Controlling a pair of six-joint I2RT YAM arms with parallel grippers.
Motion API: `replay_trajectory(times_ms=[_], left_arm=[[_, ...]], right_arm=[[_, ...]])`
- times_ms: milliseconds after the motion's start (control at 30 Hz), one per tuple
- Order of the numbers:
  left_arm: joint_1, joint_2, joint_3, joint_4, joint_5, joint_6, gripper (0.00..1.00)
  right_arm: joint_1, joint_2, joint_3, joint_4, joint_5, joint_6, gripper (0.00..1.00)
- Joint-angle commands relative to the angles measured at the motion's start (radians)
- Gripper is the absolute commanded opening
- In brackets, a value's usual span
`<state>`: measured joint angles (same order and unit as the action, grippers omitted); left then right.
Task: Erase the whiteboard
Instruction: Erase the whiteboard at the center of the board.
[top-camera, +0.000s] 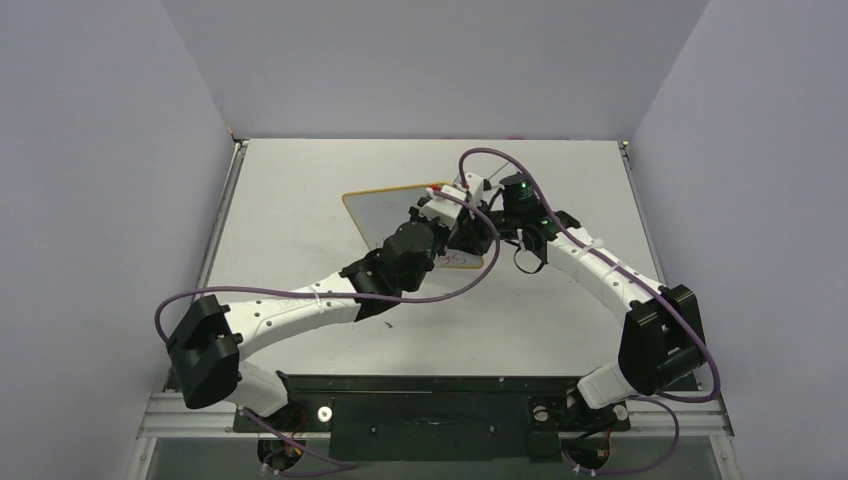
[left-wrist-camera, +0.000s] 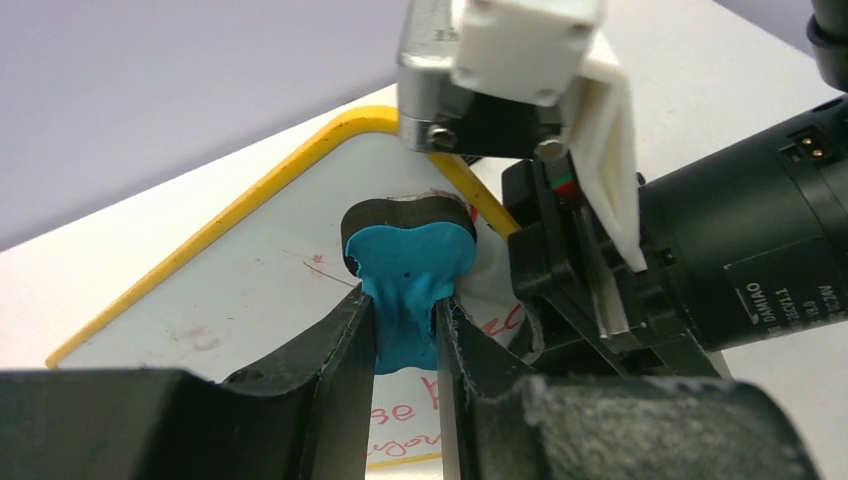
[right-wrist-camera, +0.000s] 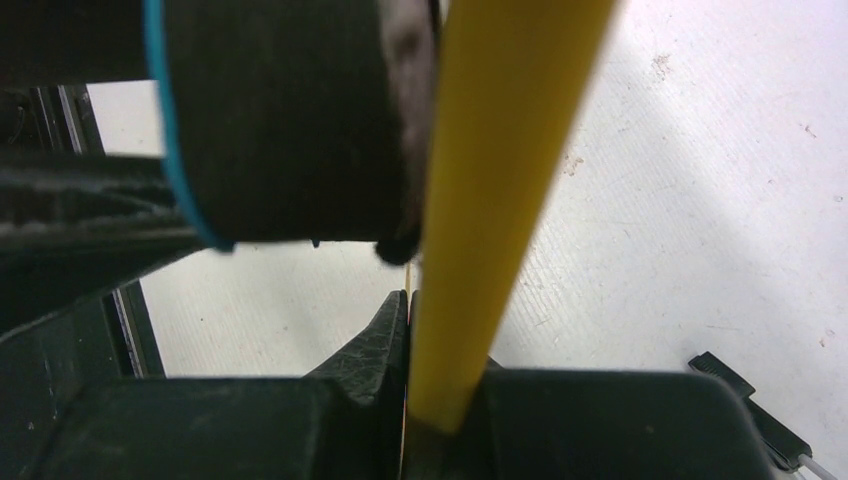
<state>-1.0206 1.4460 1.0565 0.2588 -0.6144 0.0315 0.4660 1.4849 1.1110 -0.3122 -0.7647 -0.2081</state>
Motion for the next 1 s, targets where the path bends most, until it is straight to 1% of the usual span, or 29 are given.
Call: replay_trajectory(times_ms=[0, 133, 233, 367, 500, 733, 967], left_arm=[[-0.041, 0.054, 0.083, 0.047, 0.002, 0.102, 0.00], [-0.066, 0.050, 0.082, 0.036, 0.021, 0.154, 0.00], [-0.069, 0.050, 0.081, 0.023, -0.005, 0.175, 0.00], [-0.031, 0.038, 0.110, -0.016, -0.068, 0.180, 0.00], [0.004, 0.025, 0.157, -0.070, -0.099, 0.179, 0.00], [0.011, 0.033, 0.220, -0.152, -0.094, 0.185, 0.00], [0.007, 0.058, 0.229, -0.245, -0.063, 0.141, 0.00]], right_arm=[[0.054, 0.004, 0.012, -0.088, -0.083, -0.068, 0.00], [0.054, 0.005, 0.012, -0.088, -0.084, -0.069, 0.00], [0.055, 0.004, 0.012, -0.087, -0.085, -0.069, 0.00], [0.054, 0.003, 0.012, -0.087, -0.085, -0.068, 0.00], [0.055, 0.004, 0.013, -0.087, -0.085, -0.068, 0.00], [0.054, 0.006, 0.013, -0.088, -0.084, -0.068, 0.00], [0.054, 0.007, 0.014, -0.089, -0.085, -0.068, 0.00]])
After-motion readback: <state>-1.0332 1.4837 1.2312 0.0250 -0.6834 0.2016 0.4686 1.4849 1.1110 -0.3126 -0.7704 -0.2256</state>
